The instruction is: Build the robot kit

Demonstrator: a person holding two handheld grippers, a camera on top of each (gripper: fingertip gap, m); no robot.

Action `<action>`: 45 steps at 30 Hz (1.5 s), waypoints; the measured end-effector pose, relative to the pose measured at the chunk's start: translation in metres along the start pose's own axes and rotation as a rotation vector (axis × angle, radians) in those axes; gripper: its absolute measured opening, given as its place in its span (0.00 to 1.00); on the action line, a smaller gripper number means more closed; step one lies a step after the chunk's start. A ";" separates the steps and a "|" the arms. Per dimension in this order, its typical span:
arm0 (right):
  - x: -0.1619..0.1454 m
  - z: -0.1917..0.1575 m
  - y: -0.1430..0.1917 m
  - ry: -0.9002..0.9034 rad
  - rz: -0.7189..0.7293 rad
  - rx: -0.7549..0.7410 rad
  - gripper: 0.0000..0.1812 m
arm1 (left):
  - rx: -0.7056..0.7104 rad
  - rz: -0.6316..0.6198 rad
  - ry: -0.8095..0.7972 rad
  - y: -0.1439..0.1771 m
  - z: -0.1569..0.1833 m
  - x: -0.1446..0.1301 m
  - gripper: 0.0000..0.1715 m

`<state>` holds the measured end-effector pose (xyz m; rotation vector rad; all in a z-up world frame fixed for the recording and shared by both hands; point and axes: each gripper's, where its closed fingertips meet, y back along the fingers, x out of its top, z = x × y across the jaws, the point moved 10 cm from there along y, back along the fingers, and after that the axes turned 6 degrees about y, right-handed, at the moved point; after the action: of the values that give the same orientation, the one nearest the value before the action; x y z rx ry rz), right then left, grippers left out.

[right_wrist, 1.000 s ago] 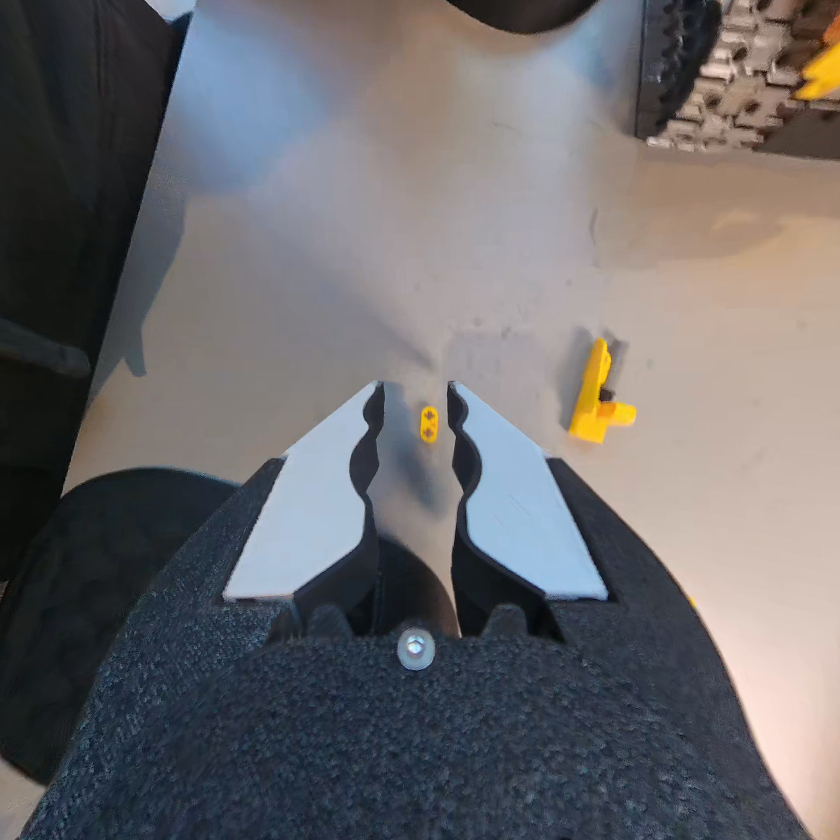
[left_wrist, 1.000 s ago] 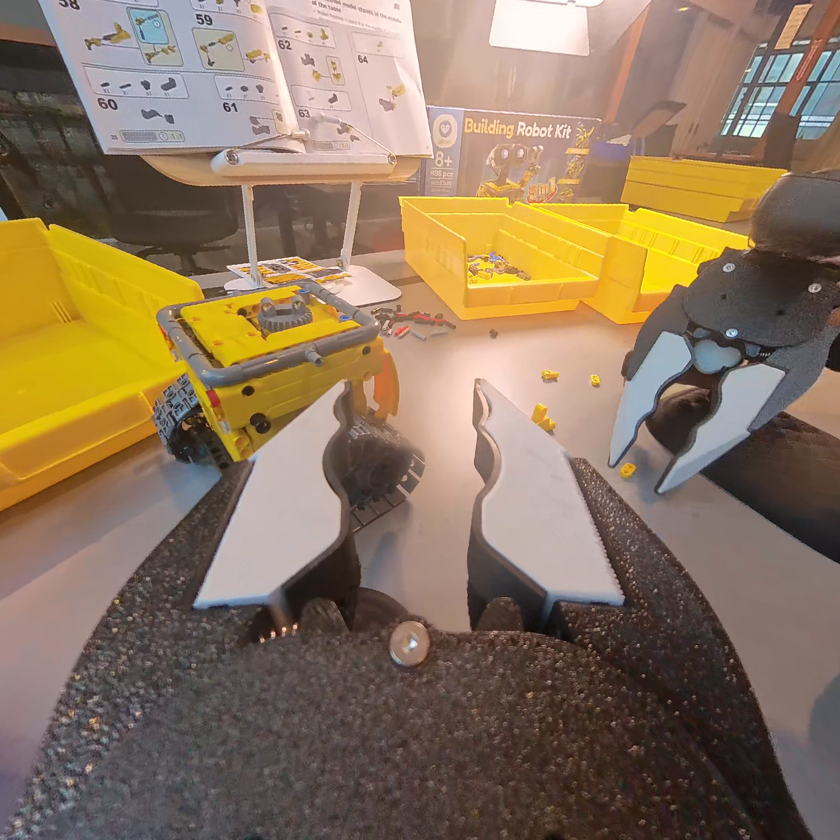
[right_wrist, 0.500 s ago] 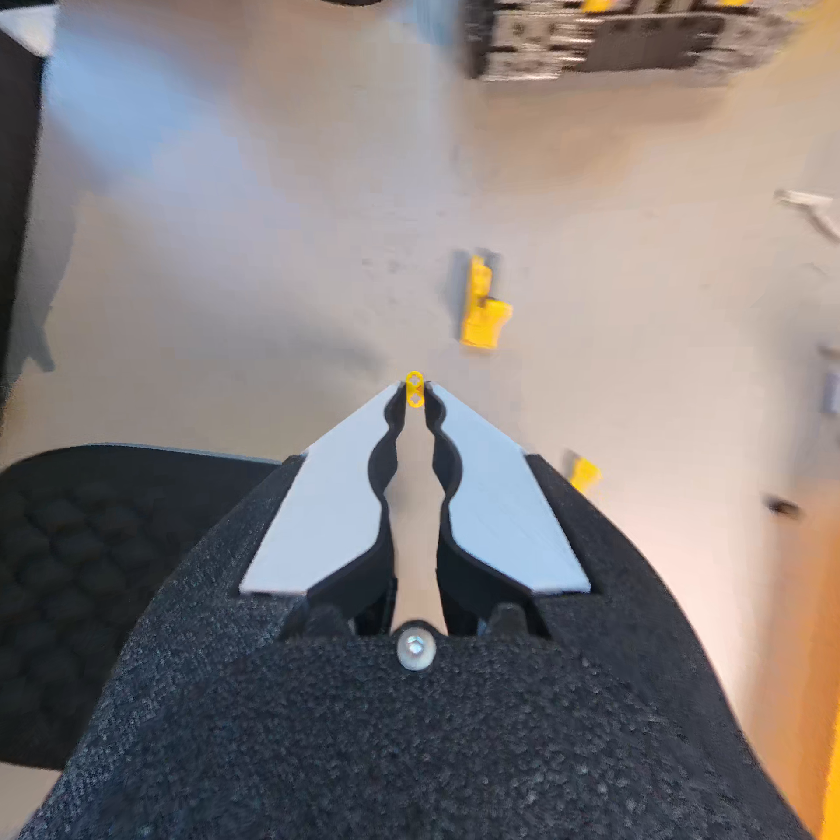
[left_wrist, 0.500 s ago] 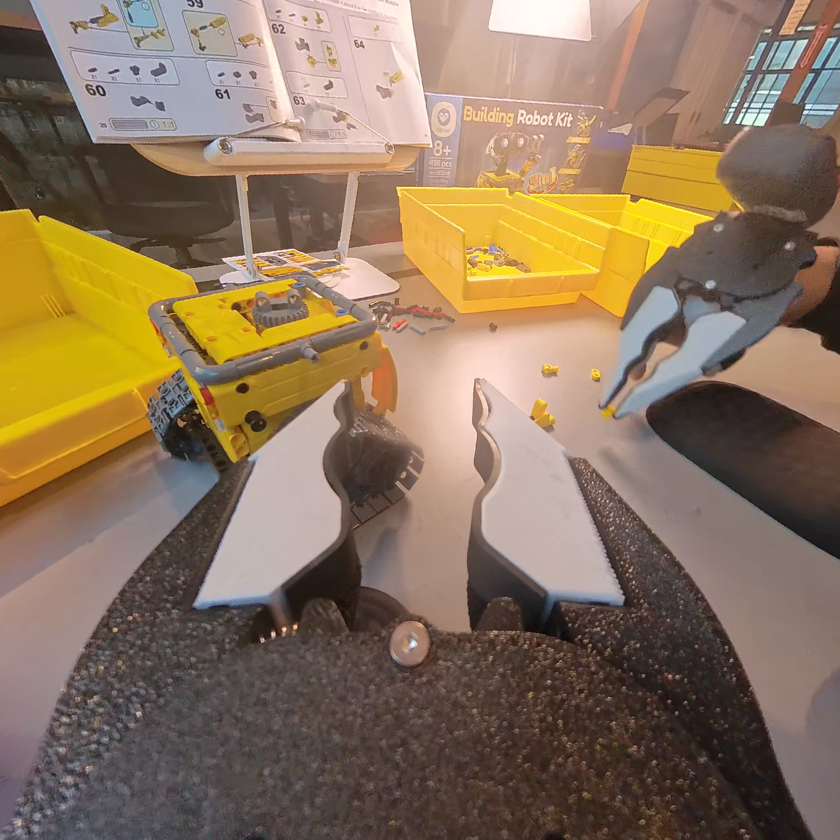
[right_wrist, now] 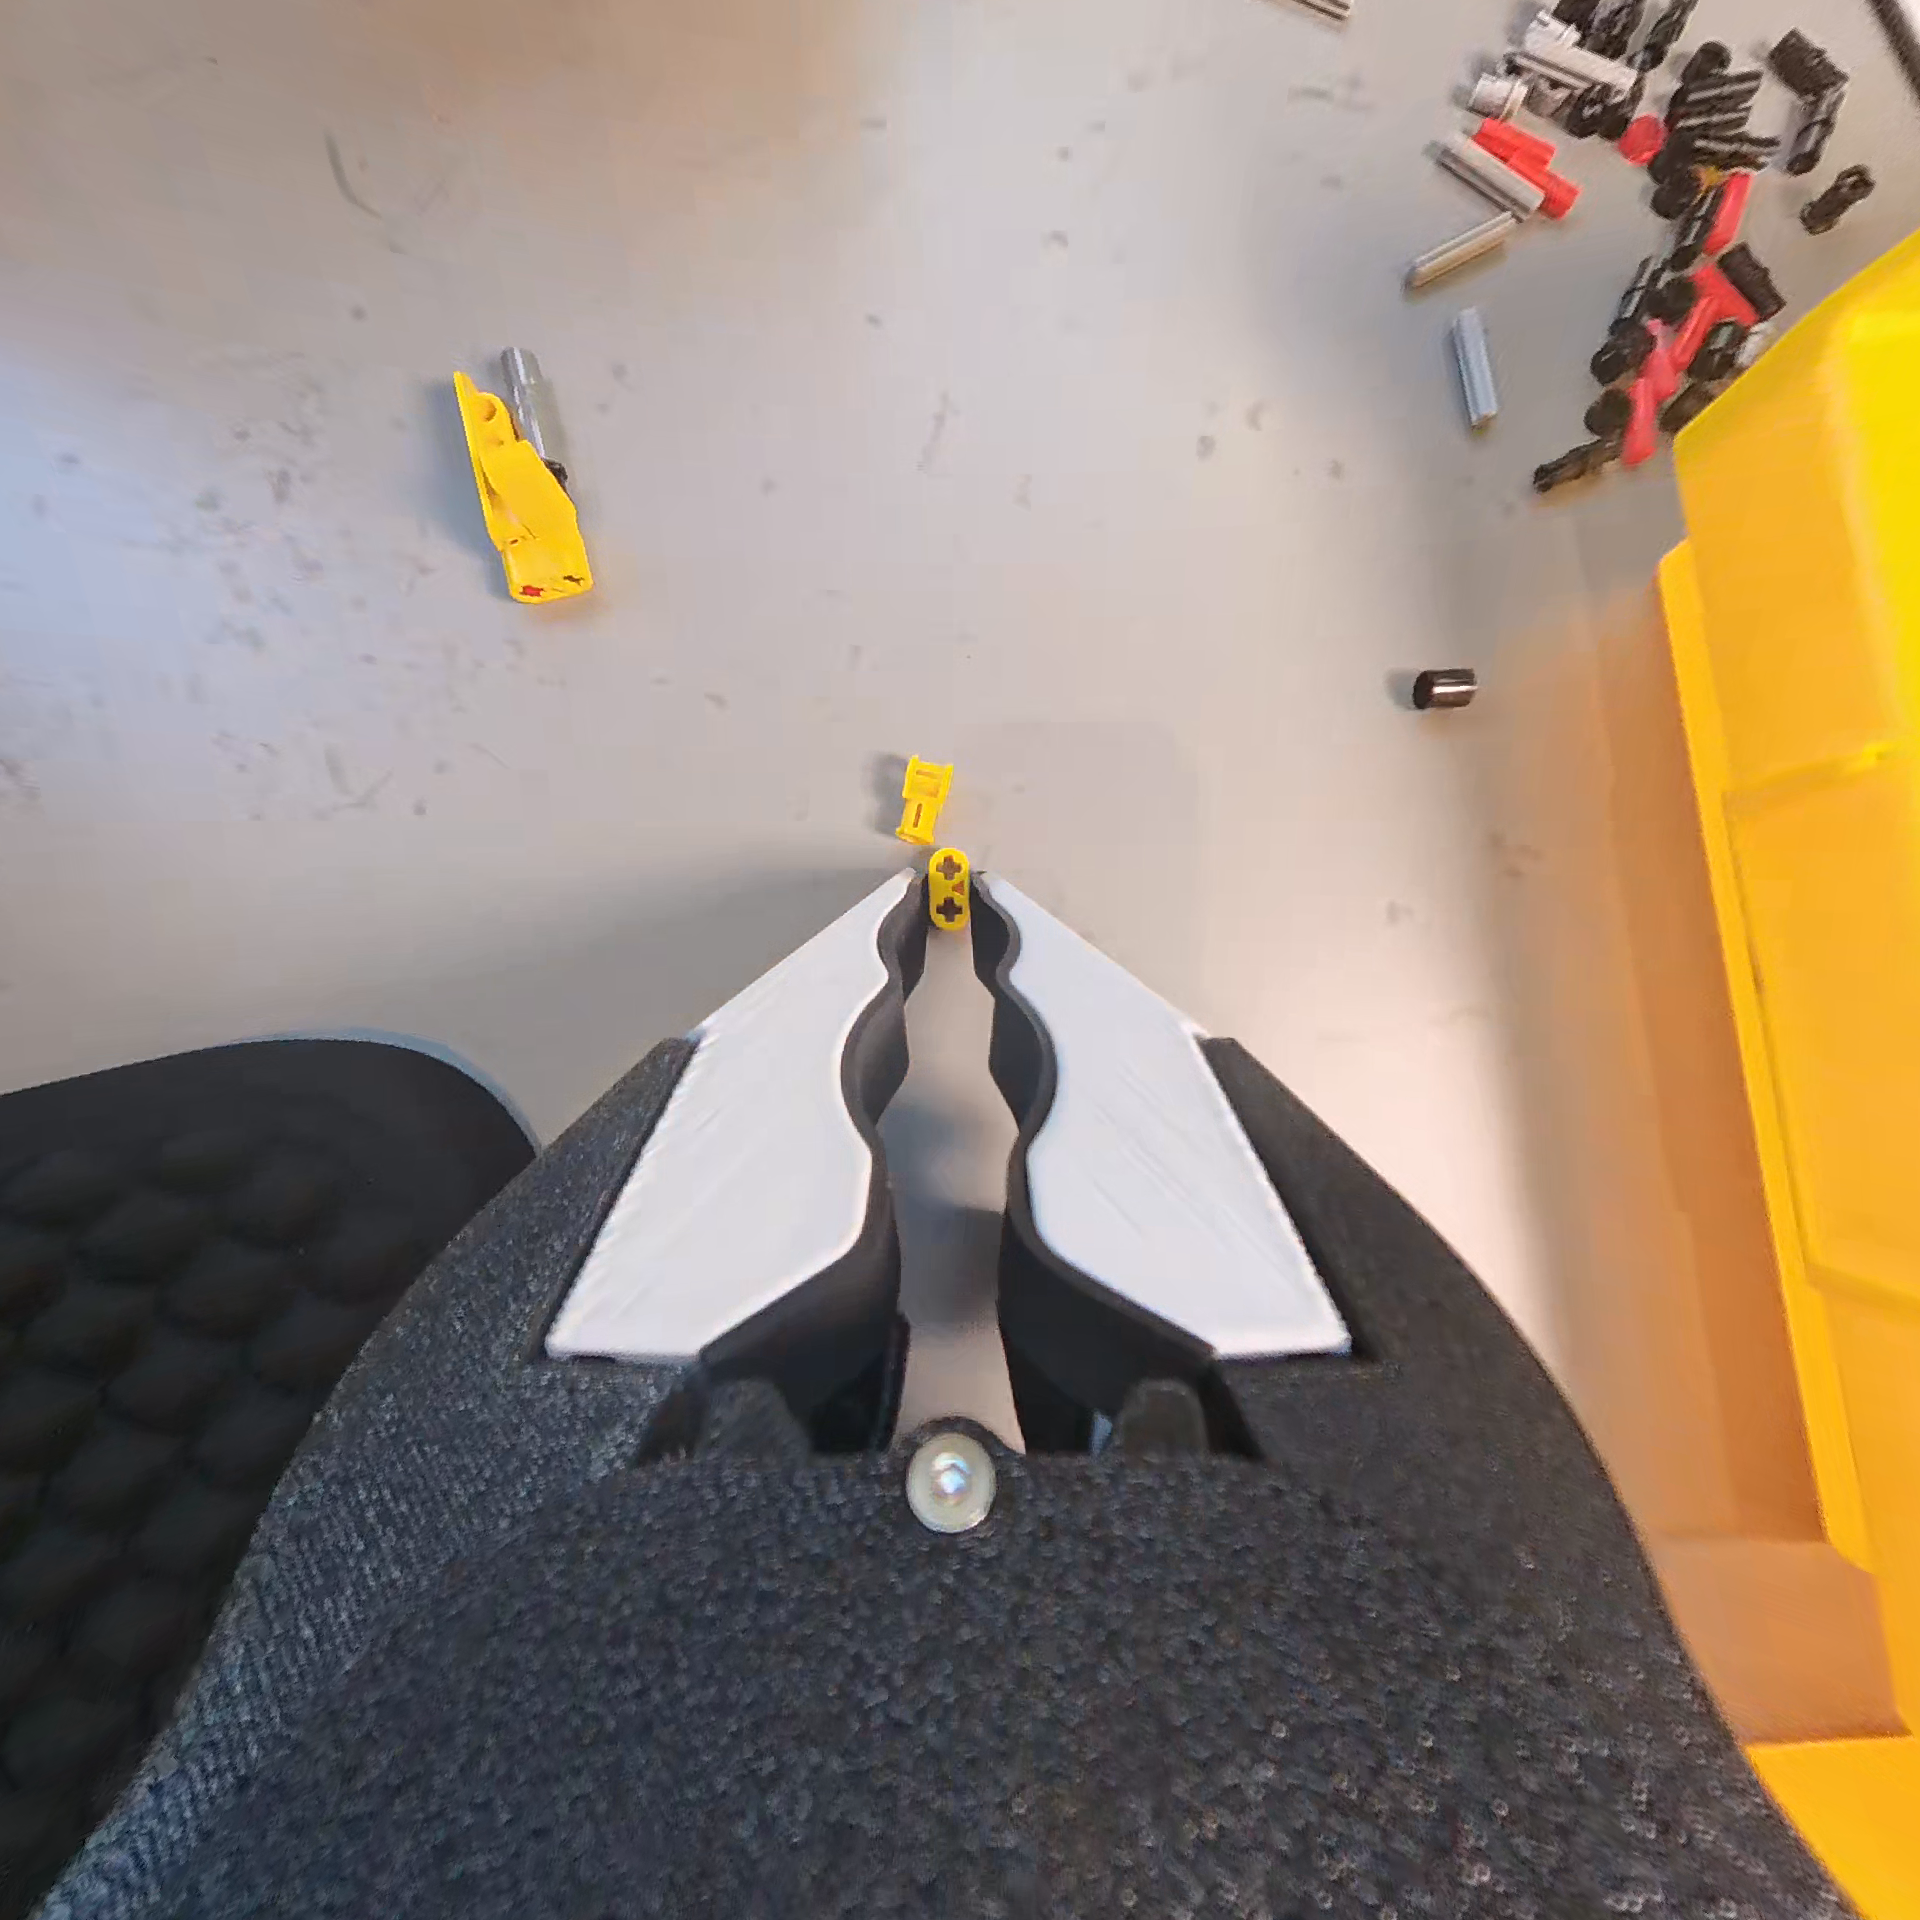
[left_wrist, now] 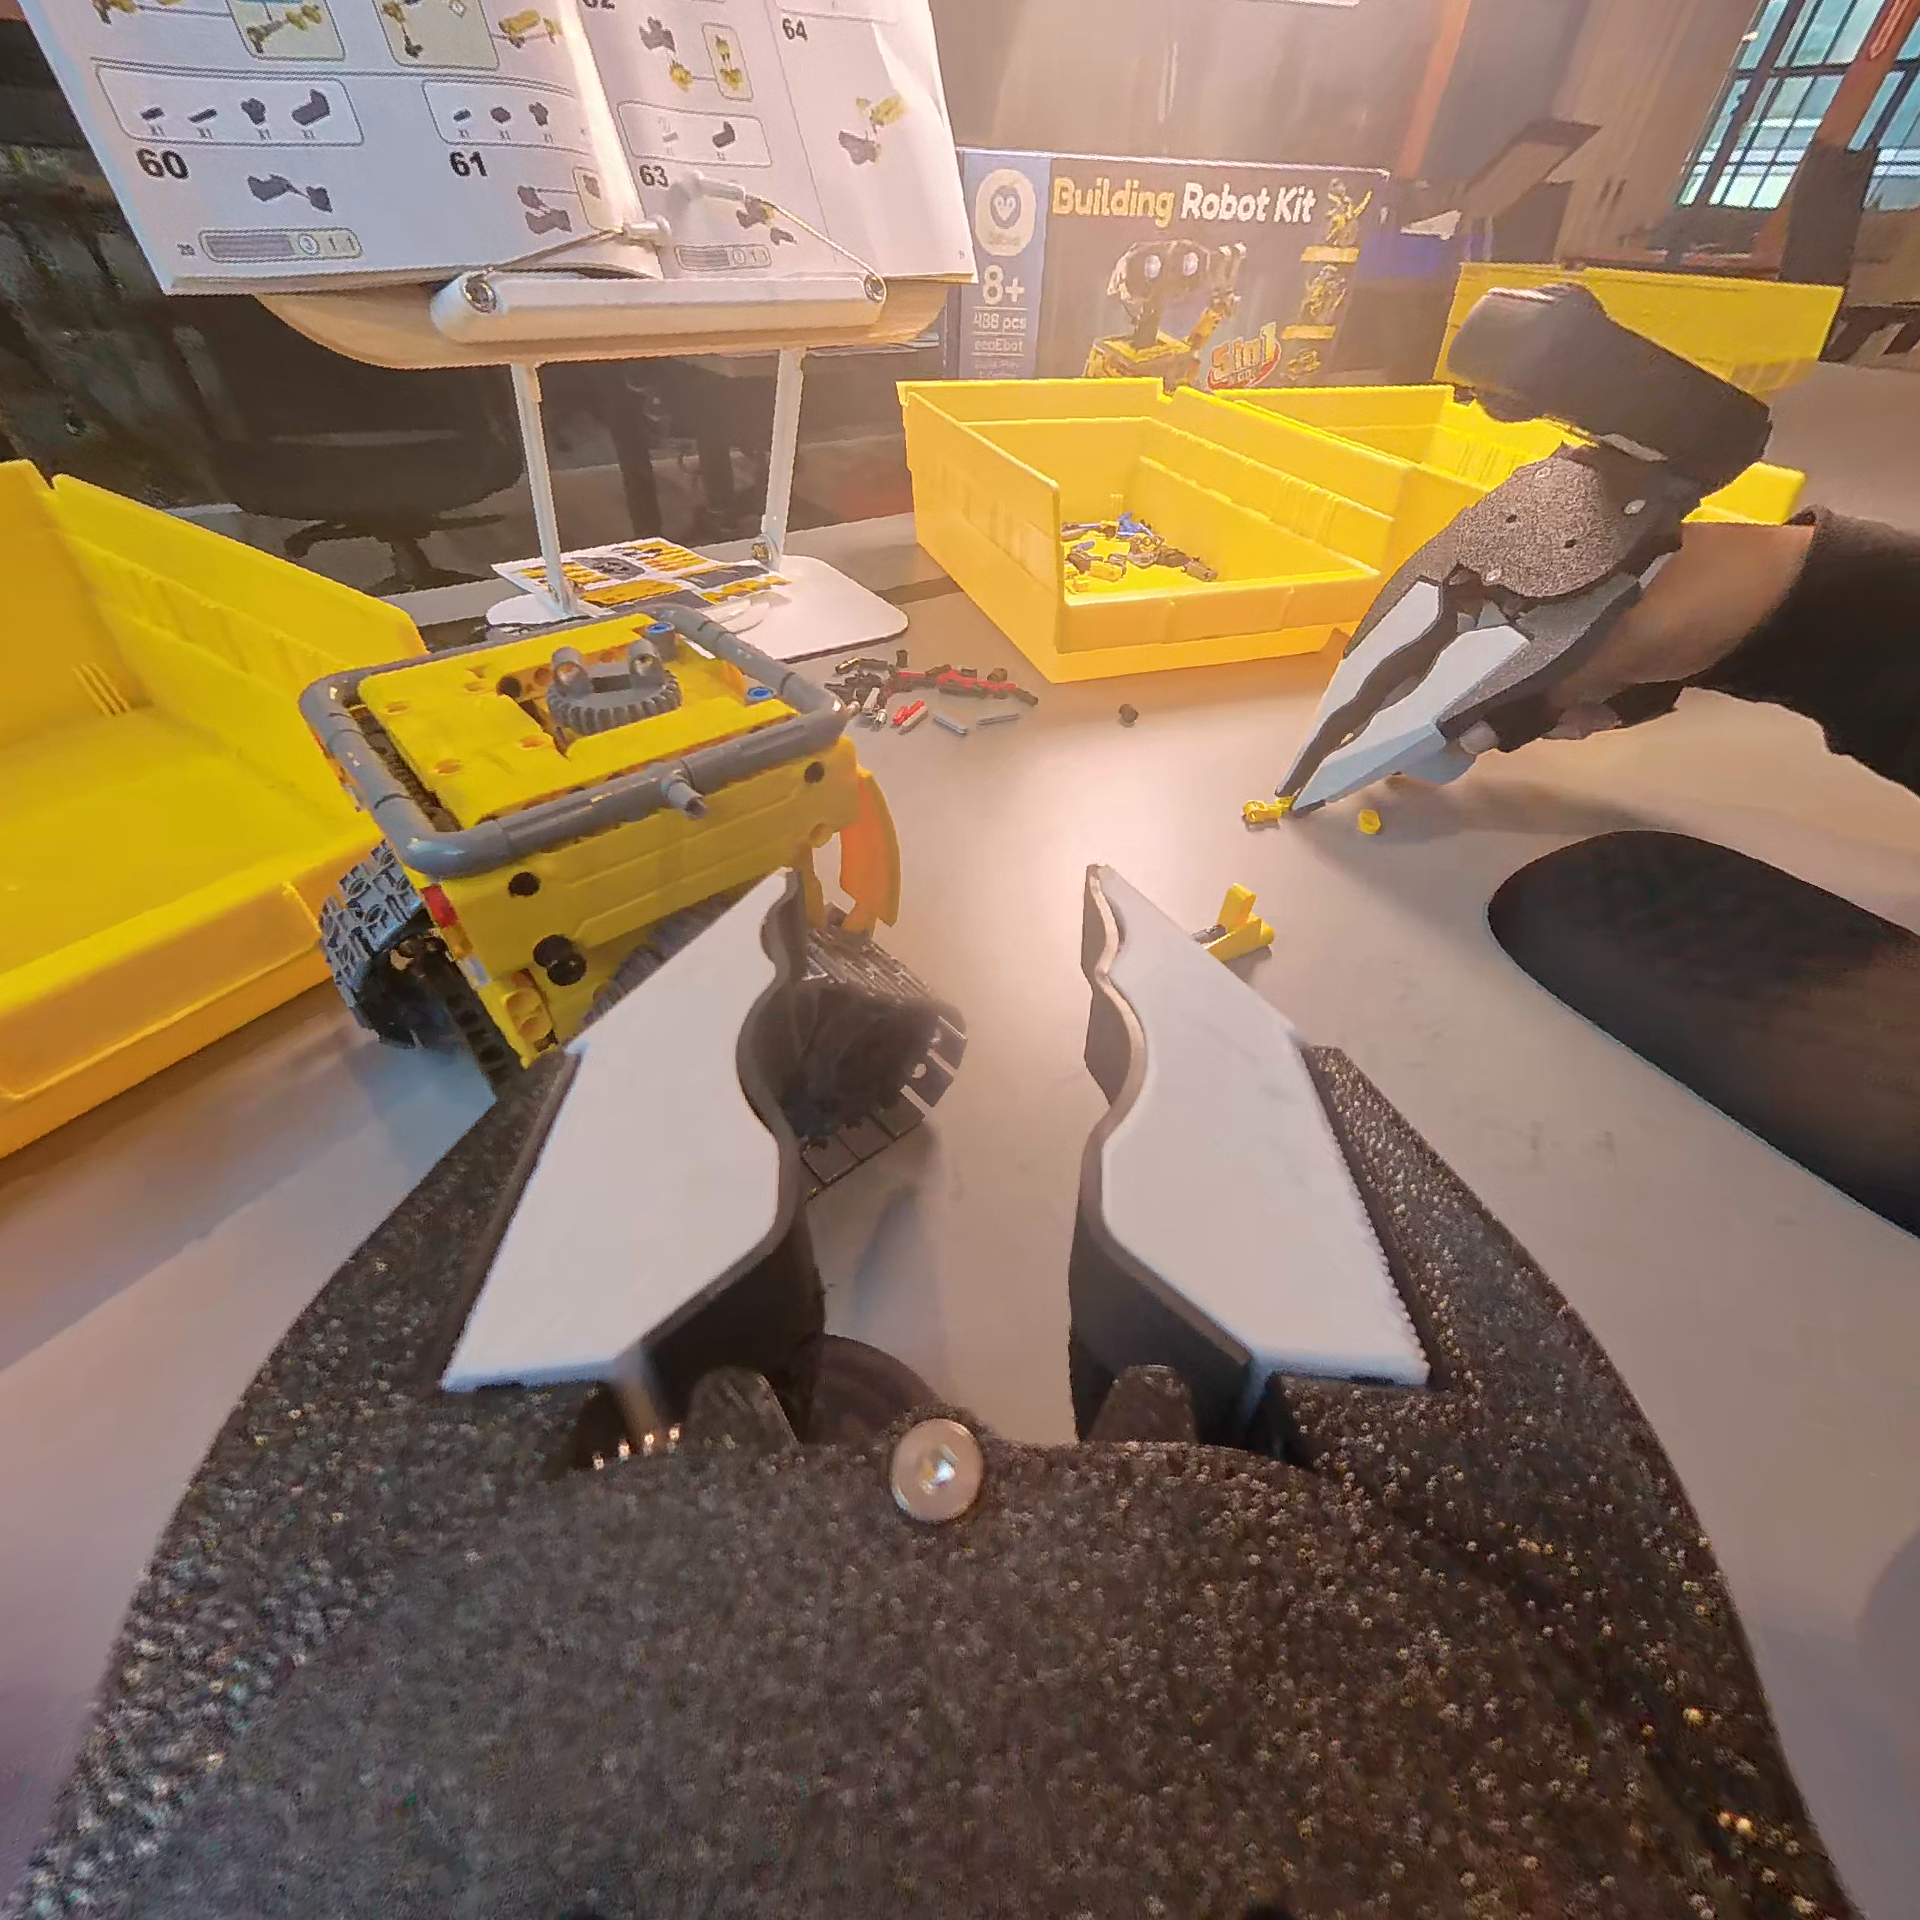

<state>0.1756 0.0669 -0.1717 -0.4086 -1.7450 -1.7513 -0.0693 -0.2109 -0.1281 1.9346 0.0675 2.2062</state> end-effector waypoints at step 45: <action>-0.061 0.074 0.220 -0.367 0.390 -0.898 0.00 | -0.062 0.071 0.045 -0.011 -0.005 0.008 0.35</action>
<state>0.3425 0.1676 -0.0322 -1.4104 -0.8730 -2.1479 -0.0742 -0.1984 -0.1230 1.8827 -0.0627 2.2688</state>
